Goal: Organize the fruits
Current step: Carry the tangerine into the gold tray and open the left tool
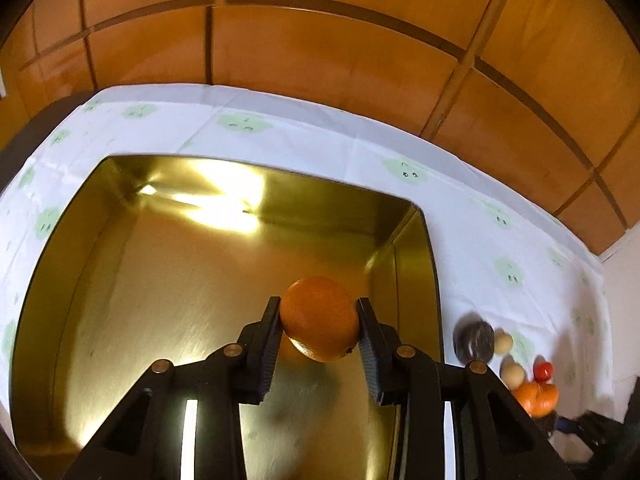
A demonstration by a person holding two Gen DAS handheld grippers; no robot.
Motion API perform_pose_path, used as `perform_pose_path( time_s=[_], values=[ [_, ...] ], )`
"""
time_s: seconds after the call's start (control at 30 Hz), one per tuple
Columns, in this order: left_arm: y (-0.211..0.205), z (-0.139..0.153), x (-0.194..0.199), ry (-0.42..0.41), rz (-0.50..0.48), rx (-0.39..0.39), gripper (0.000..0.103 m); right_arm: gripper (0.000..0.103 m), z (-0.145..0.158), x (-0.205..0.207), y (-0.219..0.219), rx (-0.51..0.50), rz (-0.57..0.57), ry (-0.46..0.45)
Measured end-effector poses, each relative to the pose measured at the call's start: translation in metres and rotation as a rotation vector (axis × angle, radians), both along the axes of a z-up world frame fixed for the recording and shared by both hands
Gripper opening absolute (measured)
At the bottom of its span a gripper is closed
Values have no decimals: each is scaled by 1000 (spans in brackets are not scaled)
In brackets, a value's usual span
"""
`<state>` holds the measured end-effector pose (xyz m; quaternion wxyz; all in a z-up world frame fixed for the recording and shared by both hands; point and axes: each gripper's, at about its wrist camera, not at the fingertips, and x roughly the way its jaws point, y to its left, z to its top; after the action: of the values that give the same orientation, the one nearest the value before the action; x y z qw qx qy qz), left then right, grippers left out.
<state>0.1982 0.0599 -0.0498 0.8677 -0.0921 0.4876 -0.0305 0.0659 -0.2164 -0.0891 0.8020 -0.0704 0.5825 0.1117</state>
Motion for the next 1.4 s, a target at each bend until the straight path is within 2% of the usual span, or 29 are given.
perform_pose_path(
  time_s=[0.33,0.5,0.77,1.07,1.27,1.4],
  values=[
    [-17,-24,38,44,7,51,37,49,-1,1,-2,-8,13,-4],
    [-18,-18,31,18,2,59,55,49,-2,1,-3,-14,21,-8],
    [-16,25,-28,-130,19,111,62,49,0,-5,4,-47,40,-26],
    [-3,42,-98,-215,16,146,62,49,14,-26,24,-52,73,-71],
    [9,40,-130,-233,52,158,63,49,50,-35,61,-34,85,-186],
    [22,39,-150,-238,87,150,63,49,83,-36,104,-8,115,-296]
  ],
)
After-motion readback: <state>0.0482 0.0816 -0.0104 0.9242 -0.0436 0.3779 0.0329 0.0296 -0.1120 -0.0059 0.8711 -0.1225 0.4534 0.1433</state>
